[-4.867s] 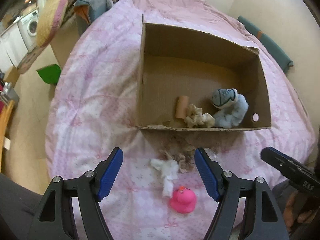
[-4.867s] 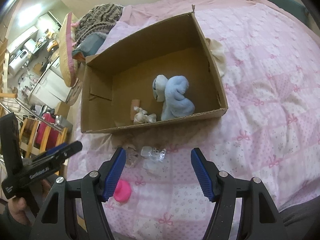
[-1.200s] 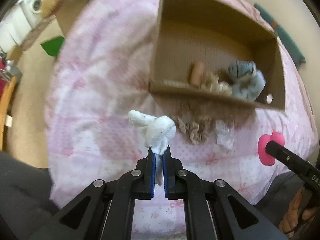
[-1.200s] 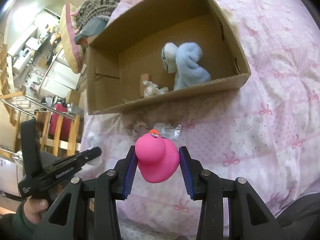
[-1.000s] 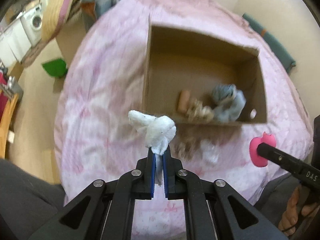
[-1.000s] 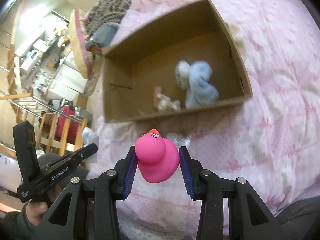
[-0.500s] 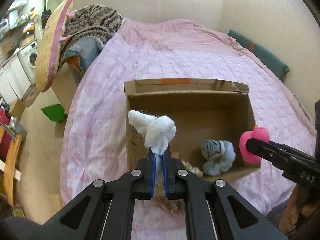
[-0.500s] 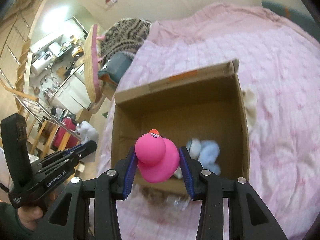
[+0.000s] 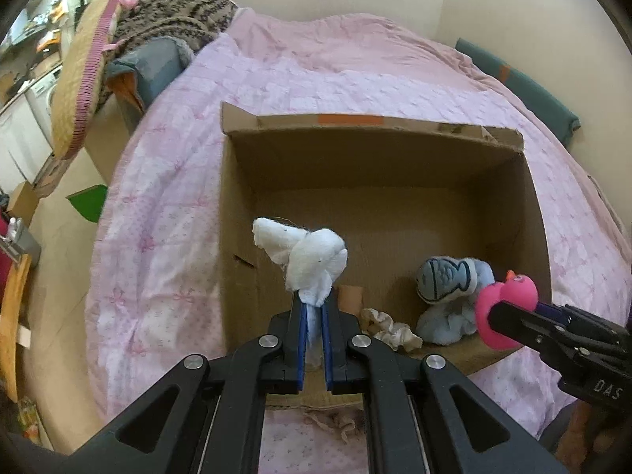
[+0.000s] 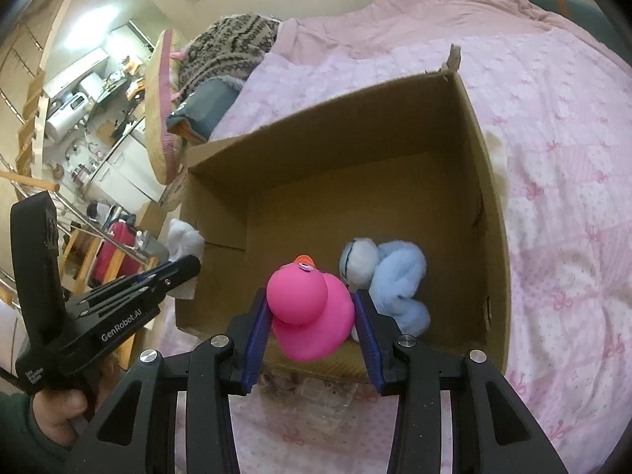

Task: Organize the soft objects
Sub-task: 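Carry the duck and white cloth over the box with both grippers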

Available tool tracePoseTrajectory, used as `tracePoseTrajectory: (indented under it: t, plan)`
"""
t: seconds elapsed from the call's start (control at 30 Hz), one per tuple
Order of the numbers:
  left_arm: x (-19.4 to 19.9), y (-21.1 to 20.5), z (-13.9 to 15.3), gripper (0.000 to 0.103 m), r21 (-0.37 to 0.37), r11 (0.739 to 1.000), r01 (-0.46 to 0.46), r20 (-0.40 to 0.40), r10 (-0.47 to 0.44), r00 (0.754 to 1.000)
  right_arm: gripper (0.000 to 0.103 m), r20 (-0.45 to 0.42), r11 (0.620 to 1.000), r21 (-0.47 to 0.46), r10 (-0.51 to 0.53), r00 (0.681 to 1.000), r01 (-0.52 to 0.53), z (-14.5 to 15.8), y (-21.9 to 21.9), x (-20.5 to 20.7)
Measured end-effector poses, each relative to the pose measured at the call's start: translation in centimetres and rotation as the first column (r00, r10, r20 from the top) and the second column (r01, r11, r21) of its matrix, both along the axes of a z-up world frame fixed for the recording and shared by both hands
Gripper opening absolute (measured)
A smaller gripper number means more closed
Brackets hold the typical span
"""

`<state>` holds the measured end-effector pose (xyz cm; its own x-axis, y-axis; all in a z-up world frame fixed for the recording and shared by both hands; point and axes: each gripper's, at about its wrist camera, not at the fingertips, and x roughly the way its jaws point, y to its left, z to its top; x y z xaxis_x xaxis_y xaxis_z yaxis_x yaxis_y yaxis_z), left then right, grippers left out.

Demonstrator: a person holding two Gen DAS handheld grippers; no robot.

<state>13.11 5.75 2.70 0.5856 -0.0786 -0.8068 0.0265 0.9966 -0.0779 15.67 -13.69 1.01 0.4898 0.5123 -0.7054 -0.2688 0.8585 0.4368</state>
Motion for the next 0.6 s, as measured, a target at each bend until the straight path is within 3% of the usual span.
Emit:
tracePoseTrajectory:
  t: [0.3,0.6]
  plan:
    - [0.6,0.7,-1.4,0.007,0.005,1.0,-0.02,-0.024,0.02,1.0,0.044,-0.028,0.999,-0.052,0.014,1.0,-0.015,-1.5,1.2,1.0]
    - [0.3,0.2,-1.2,0.007,0.009,1.0,-0.009,-0.001,0.009,1.0,0.044,-0.051,0.998,-0.064,0.008,0.999,-0.012,-2.1,1.2,1.2]
